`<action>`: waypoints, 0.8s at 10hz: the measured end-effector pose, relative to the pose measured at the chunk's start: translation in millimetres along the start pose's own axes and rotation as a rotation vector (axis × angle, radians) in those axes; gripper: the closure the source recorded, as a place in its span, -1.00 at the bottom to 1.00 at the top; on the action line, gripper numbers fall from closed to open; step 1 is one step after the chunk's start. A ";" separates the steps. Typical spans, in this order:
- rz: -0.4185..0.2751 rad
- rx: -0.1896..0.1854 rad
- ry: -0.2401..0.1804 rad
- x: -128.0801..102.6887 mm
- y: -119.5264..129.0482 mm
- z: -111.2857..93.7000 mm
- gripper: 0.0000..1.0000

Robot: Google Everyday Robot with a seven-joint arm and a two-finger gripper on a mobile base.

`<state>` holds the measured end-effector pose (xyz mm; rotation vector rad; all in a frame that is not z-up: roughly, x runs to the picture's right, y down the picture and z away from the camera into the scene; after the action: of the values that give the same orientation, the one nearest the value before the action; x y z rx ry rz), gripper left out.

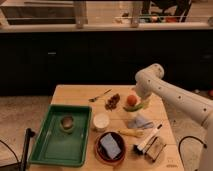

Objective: Place apple in paper cup

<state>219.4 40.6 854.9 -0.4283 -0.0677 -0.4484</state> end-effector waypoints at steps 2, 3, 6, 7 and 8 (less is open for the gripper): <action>-0.085 0.024 -0.002 -4.5 -7.8 -8.3 -0.60; -0.131 0.036 0.004 -5.5 -9.7 -6.3 -0.60; -0.290 0.060 0.035 -6.2 -13.9 7.0 -0.60; -0.331 0.063 0.043 -6.4 -16.0 10.8 -0.60; -0.381 0.063 0.052 -6.5 -17.5 16.8 -0.60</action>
<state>206.5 36.0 875.9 -0.3416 -0.1135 -0.8297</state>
